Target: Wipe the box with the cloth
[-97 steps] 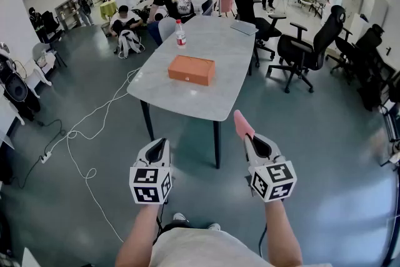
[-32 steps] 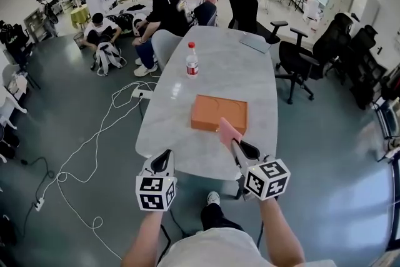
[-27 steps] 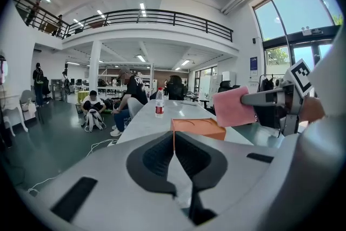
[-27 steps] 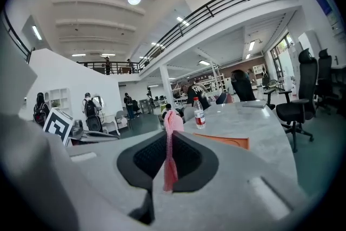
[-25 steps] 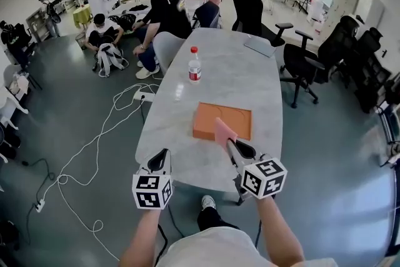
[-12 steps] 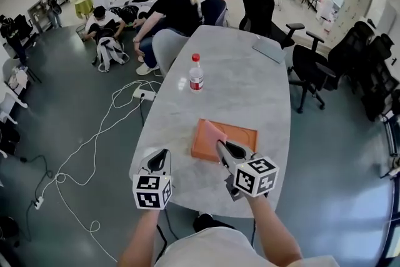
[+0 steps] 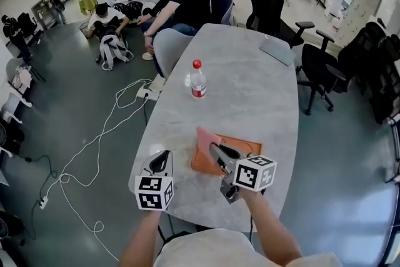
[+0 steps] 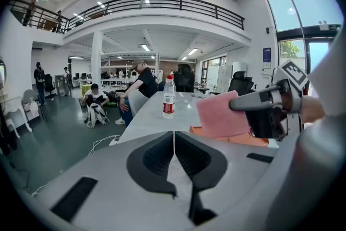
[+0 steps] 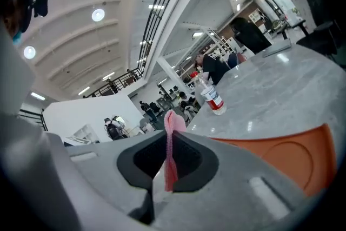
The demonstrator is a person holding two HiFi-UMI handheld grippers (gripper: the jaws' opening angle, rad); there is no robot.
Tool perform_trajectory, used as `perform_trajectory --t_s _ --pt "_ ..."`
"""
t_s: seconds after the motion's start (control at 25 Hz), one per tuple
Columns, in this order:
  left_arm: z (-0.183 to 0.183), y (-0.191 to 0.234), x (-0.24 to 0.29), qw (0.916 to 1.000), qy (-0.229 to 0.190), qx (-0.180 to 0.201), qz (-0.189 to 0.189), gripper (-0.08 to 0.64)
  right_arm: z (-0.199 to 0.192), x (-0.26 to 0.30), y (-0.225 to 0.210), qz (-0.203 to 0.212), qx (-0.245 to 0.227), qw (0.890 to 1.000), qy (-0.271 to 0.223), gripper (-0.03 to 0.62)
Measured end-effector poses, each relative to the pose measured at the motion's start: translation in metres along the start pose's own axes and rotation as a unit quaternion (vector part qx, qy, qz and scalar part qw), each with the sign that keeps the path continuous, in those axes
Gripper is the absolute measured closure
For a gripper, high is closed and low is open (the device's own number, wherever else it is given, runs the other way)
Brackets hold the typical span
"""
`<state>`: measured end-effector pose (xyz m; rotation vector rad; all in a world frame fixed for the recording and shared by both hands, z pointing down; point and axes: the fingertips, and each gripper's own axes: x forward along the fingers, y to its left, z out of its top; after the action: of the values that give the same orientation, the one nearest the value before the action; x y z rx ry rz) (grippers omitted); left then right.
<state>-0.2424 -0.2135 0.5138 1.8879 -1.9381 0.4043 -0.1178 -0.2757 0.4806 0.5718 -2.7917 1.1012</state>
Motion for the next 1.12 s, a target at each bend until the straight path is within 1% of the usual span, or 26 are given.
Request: perform_trajectory --t_s 0.12,0.24,0.32,0.4,0.56,0.68,0.84,1.12 --pt "0.003 -0.001 0.006 1.0 0.002 0.005 0.001 0.543 0.0 0.005 -0.003 0.019 0.03 0.999 0.002 0.577" --pt "0.005 -0.001 0.008 0.9999 0.006 0.012 -0.002 0.543 -0.005 0.012 -0.012 0.015 0.051 0.999 0.008 0.577" --pt "0.007 0.0 0.011 0.9999 0.007 0.014 -0.003 0.543 -0.008 0.017 -0.022 -0.003 0.046 0.999 0.015 0.577" --pt "0.007 0.003 0.015 0.9999 0.009 0.013 -0.006 0.543 -0.011 0.021 -0.03 -0.027 0.032 0.999 0.02 0.577" --pt "0.004 0.006 0.027 0.9994 0.013 0.019 -0.024 0.543 -0.019 0.03 -0.042 -0.072 -0.002 0.997 0.033 0.577" --pt "0.002 0.008 0.036 0.9985 0.02 0.025 -0.044 0.543 -0.025 0.038 -0.049 -0.109 -0.027 0.993 0.046 0.578" --pt "0.006 0.011 0.051 0.9964 0.024 0.033 -0.074 0.545 -0.026 0.044 -0.059 -0.155 -0.042 0.985 0.055 0.577" --pt "0.004 0.014 0.068 0.9907 0.031 0.051 -0.122 0.543 -0.037 0.051 -0.067 -0.213 -0.056 0.974 0.057 0.577"
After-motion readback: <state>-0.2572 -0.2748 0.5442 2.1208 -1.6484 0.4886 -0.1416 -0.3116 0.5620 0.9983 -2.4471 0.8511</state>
